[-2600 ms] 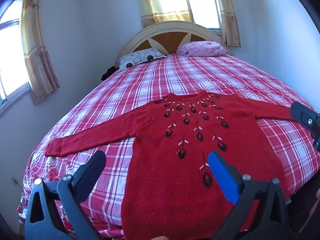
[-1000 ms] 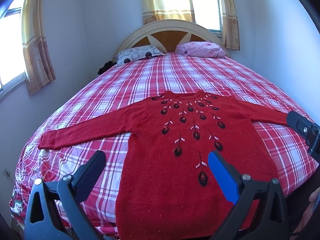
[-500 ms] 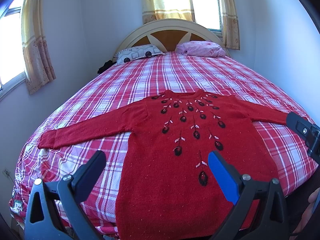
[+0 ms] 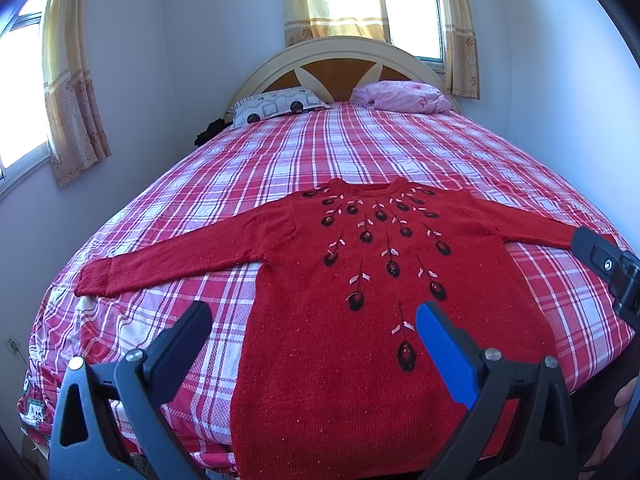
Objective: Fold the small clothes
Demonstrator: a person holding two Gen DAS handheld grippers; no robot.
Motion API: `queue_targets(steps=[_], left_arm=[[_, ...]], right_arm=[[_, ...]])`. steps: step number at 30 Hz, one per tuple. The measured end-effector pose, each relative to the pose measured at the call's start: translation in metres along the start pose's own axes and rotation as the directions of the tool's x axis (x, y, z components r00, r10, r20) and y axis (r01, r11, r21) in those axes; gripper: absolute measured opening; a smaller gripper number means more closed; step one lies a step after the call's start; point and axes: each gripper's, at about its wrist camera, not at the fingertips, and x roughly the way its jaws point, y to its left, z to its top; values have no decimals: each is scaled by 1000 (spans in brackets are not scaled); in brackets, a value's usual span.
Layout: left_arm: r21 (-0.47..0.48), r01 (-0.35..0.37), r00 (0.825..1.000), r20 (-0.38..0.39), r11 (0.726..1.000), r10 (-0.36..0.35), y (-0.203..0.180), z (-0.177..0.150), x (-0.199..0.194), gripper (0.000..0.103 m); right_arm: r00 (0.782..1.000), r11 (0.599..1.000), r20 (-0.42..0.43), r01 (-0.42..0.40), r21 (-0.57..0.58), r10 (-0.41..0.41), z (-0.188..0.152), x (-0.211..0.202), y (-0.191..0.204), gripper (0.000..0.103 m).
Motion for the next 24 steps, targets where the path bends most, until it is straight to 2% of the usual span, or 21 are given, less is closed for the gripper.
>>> queue_targets(steps=[24], left_arm=[[-10,13,1000,-28,1000,-13,0,-4,5,103]], right_arm=[[999,1000,-33,-1,-3,1,-4,7,1,102]])
